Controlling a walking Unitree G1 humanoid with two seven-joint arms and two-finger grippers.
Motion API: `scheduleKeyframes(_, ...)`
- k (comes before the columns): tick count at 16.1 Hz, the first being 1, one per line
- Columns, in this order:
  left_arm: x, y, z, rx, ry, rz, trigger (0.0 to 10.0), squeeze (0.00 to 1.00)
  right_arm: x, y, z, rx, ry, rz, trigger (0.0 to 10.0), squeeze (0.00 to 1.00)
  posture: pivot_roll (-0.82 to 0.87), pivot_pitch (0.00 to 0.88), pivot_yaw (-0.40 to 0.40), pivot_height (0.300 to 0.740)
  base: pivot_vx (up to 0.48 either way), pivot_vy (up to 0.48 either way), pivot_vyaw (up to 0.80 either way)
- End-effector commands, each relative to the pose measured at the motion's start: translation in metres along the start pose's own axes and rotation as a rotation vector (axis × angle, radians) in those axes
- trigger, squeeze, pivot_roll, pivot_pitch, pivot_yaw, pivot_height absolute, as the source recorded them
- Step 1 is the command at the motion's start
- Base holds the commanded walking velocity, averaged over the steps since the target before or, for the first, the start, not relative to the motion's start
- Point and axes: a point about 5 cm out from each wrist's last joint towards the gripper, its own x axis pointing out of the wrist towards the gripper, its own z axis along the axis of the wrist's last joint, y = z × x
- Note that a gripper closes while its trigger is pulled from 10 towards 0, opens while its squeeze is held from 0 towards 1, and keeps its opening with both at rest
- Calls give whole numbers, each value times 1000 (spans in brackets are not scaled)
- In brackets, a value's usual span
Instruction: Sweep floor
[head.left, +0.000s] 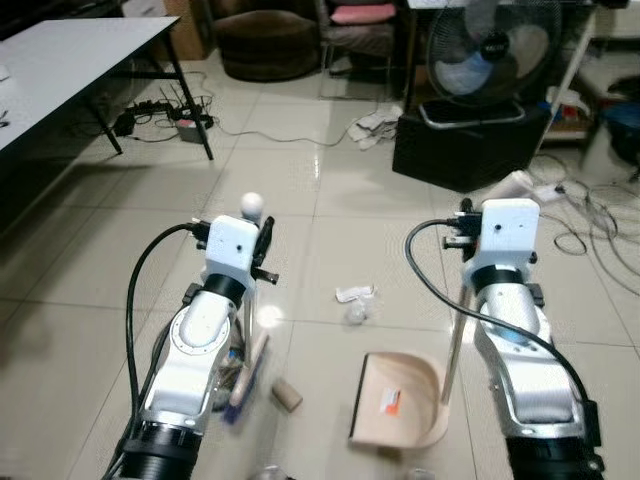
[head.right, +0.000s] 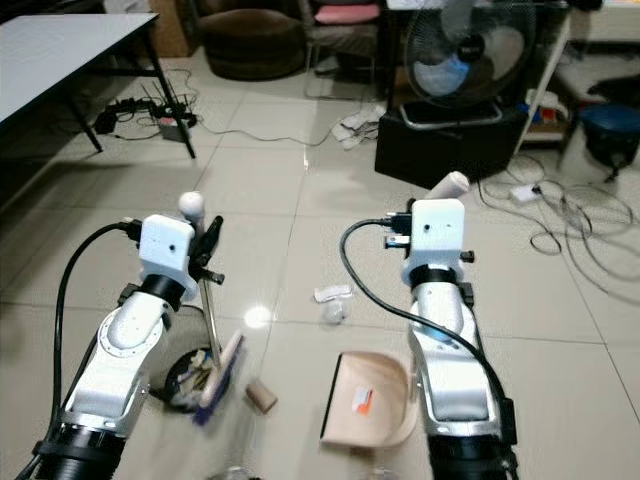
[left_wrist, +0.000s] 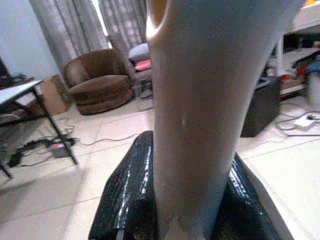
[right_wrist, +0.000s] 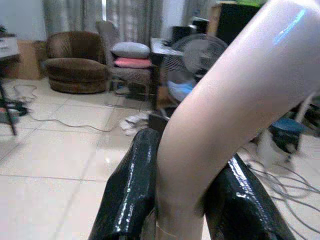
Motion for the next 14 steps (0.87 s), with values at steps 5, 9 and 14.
scheduleKeyframes(5,1,1,5,11,-30,-9,10000,0,3,-2,10,-15,-46,12,10000,0,-47,55,87,740,0,0,0)
scheduleKeyframes(9,1,2,6,13,-40,4,10000,0,2,-1,7,18,-26,28,10000,0,-44,46,79,740,206,0,-392)
scheduleKeyframes(14,-2,4,4,22,-31,12,10000,0,5,4,8,6,-43,62,10000,0,-40,39,77,740,316,0,0)
